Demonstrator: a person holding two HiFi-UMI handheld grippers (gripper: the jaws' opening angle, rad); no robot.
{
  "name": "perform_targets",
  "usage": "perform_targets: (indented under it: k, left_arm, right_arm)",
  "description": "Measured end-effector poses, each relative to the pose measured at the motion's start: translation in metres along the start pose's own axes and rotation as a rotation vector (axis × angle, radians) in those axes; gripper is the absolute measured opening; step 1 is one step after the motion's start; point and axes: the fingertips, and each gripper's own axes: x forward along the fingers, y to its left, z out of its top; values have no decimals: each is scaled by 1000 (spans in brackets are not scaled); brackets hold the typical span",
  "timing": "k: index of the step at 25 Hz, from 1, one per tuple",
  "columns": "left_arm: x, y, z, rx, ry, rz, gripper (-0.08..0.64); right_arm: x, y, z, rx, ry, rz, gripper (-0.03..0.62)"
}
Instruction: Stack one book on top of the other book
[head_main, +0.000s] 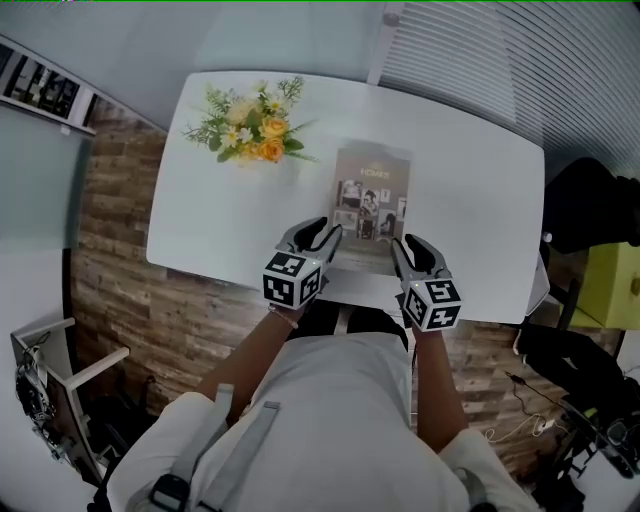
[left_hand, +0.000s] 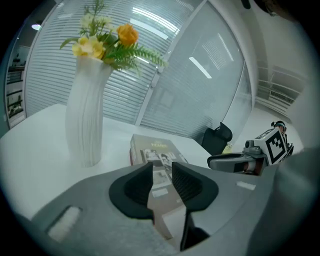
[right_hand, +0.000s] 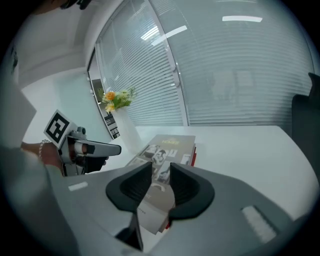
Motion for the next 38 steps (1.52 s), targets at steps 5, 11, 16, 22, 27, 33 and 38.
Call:
perform_targets:
  k: [5,11,16,22,27,33,38]
  left_arm:
    - [-26,-21,41,90,-105,-30,57]
    - [-59,-52,86,170,-216,-75,23]
    - [-86,-74,120,209,-301,-112,6]
    - [-115,-97,149,254,-371,-153,6]
    - [-134,-113,163,282,-399,-182,5]
    - [-151,-128,173,312,-420,-190,5]
    - [-161,-131,180,323,-442,-185,5]
  right_arm:
    - [-28,22,45,-140,-108,-11,69]
    - [-60,43,95,-220,-212,-20,31]
    - [-87,61,130,-253,-287,-18,20]
    - [-120,86,163,-283,-359,-9,17]
    - [-142,105,181,-301,-382,7,15]
    - [-165,121,197,-321,-421,9,12]
    - [-173,130,204,-339,-436,17,11]
